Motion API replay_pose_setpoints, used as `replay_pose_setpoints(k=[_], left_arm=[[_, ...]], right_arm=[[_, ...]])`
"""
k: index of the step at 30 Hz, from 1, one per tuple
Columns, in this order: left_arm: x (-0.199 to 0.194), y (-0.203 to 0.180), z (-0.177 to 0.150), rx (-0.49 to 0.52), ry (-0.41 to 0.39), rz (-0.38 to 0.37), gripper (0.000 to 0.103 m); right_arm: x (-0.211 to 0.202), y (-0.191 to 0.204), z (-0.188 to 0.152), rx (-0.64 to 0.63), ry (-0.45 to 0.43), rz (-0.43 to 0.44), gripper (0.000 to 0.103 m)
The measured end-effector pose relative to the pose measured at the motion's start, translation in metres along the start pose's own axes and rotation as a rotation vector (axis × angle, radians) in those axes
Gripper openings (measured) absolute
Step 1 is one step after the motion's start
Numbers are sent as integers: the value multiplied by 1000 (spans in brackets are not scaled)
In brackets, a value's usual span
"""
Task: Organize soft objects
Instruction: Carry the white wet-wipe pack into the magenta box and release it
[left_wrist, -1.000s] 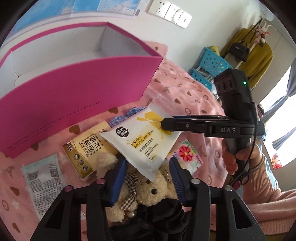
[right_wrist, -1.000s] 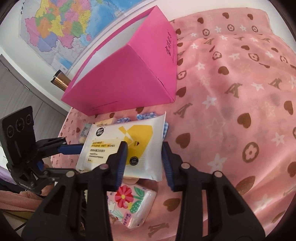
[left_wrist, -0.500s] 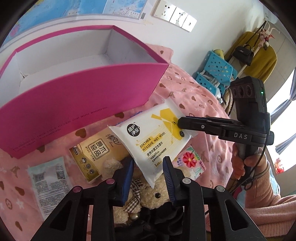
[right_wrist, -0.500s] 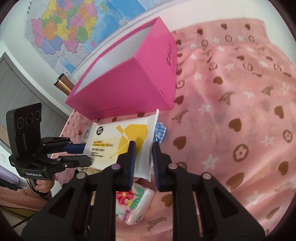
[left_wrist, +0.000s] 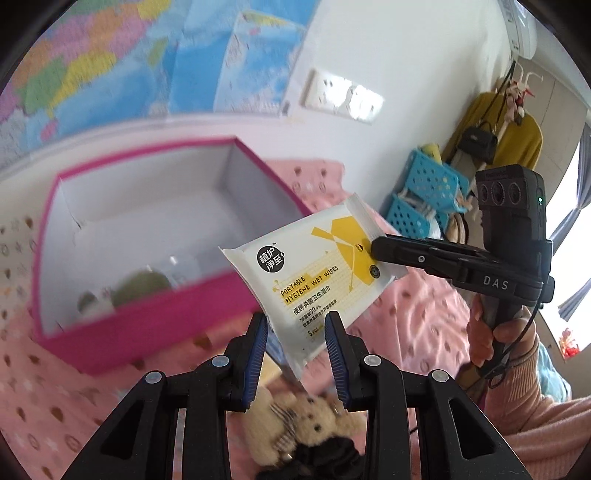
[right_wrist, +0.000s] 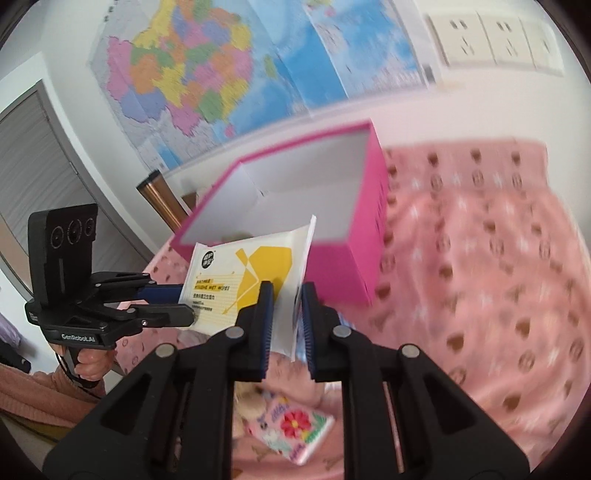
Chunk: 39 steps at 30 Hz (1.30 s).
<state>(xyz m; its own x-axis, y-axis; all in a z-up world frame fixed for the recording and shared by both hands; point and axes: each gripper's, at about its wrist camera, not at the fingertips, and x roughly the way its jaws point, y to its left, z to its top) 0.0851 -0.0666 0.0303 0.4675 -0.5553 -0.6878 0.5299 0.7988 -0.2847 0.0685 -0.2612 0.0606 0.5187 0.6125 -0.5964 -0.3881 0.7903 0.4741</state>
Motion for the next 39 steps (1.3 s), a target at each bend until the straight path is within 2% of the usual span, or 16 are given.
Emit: replay_pose_setpoints(k=[8,11,16,25,27,29,33,37,39], left_arm=[[14,26,36,-41,-10,55,32],[26,42,45,-78,7,29,32],[38,63,51,-123,24,25,32],[68,78,49,-159,107,59,32],[71,81,48,-164,113,69,32],[71,83,49,-176,108,70,32],[62,82,46,-167,84,100,32],[41,74,36,-121,32,112,36],[25,64,27,-85,-4,102,38]], right_arm=[[18,6,50,-38,-40,2,17],[31,1,62,-27,-33,-4,17],[53,-12,71,4,4,-14,17],[83,-22,69,18,89,-81,17],[85,-21,69,11,100,-105,20],[84,-21,70,12,101,-140,21],[75,-20,71,14,80,-155,22],[56,-11,63,-6,54,-116,23],[44,-5,58,-12,37,-74,28]])
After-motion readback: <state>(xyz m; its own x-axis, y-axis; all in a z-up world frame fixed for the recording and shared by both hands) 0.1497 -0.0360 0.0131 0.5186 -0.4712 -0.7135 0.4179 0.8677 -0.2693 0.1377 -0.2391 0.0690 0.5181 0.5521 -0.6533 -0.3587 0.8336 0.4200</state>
